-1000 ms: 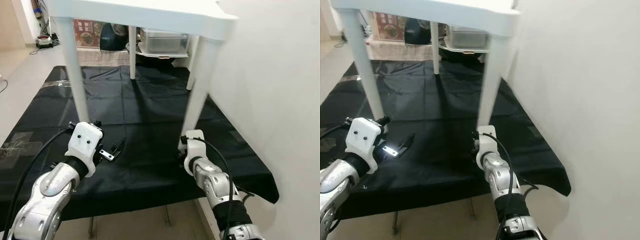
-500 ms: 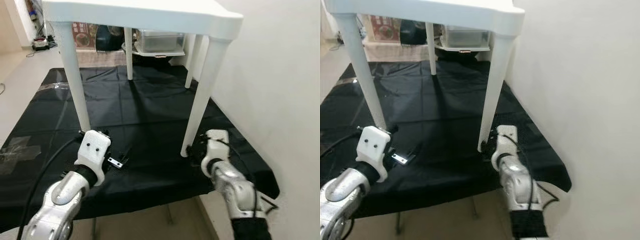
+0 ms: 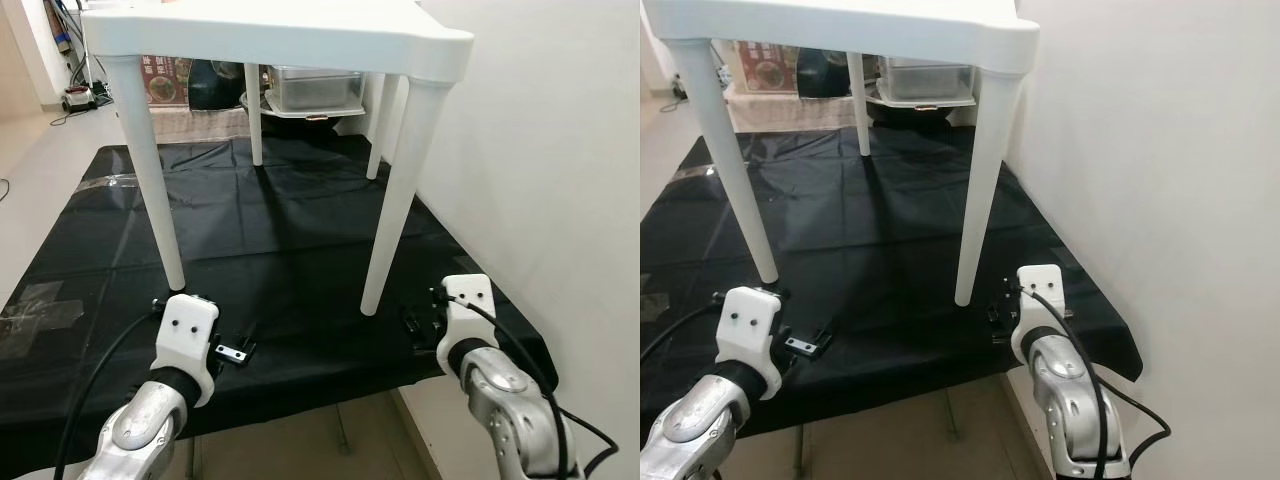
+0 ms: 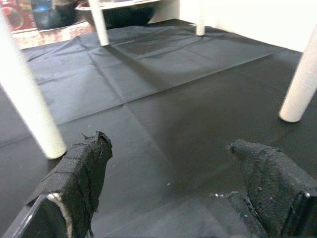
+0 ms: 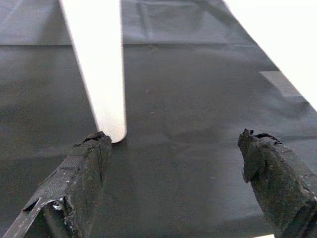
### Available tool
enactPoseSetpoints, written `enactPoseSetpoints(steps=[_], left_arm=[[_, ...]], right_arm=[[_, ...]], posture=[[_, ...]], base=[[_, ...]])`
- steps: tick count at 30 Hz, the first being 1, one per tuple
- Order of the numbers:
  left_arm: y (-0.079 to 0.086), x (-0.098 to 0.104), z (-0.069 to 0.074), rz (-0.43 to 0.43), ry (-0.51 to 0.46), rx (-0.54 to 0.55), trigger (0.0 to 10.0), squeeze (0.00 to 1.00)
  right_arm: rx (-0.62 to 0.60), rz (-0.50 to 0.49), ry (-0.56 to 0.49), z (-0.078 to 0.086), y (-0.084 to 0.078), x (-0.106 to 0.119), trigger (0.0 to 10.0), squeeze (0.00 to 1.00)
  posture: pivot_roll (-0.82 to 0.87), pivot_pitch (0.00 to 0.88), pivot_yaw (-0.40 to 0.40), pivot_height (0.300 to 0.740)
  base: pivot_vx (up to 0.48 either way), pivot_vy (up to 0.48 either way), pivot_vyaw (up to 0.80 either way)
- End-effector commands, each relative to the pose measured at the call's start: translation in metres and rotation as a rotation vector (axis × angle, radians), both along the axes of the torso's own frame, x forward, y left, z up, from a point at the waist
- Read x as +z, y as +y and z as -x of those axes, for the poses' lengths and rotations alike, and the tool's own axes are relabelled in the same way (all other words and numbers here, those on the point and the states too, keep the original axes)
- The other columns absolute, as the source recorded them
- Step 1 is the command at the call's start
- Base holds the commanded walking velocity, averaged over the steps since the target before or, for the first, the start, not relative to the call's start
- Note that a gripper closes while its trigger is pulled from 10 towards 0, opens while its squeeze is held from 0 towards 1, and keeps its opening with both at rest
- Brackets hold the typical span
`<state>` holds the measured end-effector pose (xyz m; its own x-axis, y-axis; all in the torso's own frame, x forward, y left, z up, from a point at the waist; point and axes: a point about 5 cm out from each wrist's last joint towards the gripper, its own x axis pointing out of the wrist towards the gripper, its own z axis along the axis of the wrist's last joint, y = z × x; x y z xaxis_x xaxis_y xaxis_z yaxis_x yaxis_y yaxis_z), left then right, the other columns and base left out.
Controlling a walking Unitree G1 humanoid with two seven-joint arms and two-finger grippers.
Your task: Building children table
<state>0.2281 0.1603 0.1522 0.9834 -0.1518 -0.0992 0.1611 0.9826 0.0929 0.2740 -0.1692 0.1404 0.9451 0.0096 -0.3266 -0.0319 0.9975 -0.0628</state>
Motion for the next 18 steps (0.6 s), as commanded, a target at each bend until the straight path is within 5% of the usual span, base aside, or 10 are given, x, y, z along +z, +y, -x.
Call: enactPoseSetpoints(steps=[1,5,18], left_arm=[[0.001,0.000,0.002,0.000,0.005,0.016,10.0,0.00],[-0.001,0.000,0.003,0.017,0.006,0.033,10.0,0.00],[-0.001,-0.002,0.006,0.036,0.017,0.062,10.0,0.00]], right_arm=[[0.015,-0.021,0.017,0.003,0.004,-0.001,10.0,0.00],[0.044,0.012,-0.073,0.001,0.006,0.005,10.0,0.00],[0.066,0.017,-0.111,0.006,0.002,0.013,10.0,0.00]], posture=[[0.05,0.000,-0.078,0.740],[0.06,0.000,-0.094,0.740],[0.06,0.000,-0.102,0.740]], base=[[0.000,0.000,0.00],[-0.138,0.000,0.00],[-0.307,0.000,0.00]])
